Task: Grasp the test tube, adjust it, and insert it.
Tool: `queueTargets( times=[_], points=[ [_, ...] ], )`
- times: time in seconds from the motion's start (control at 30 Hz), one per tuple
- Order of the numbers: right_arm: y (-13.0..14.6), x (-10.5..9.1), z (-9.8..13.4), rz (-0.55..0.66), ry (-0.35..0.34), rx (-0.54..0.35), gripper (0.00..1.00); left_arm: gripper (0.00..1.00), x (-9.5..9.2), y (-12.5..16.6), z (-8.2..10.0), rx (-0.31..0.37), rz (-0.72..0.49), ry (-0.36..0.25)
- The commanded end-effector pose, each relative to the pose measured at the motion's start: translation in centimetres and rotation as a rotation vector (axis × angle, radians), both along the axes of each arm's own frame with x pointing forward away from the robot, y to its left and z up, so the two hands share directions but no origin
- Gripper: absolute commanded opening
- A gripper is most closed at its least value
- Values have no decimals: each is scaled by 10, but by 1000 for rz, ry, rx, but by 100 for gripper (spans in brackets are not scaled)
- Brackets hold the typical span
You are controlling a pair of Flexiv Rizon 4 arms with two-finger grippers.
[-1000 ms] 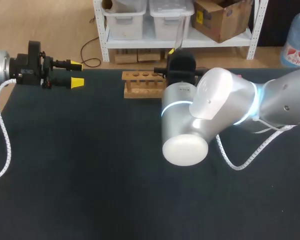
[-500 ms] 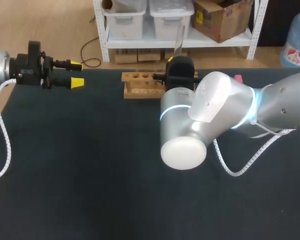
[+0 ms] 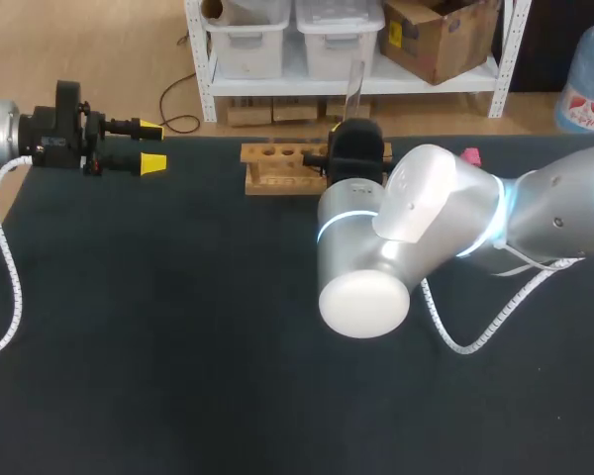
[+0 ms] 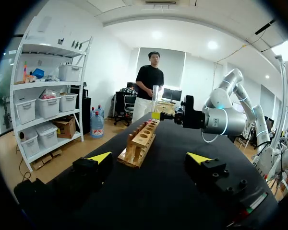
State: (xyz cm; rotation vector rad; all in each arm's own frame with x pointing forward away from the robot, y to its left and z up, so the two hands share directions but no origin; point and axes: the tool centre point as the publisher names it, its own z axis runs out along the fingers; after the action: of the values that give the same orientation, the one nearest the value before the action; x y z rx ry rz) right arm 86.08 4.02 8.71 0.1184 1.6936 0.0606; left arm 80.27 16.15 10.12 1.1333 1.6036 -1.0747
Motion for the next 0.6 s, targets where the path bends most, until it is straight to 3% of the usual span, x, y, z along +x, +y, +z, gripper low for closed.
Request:
queueTargets(
  times=[0.03,0.6],
  points=[
    [0,5,-2,2,2,0,0,100,0,0,-1,-2,0,-4],
    [2,8,-13,14,28,-5,0,100,0,0,-1,-2,0,-4]
  ],
)
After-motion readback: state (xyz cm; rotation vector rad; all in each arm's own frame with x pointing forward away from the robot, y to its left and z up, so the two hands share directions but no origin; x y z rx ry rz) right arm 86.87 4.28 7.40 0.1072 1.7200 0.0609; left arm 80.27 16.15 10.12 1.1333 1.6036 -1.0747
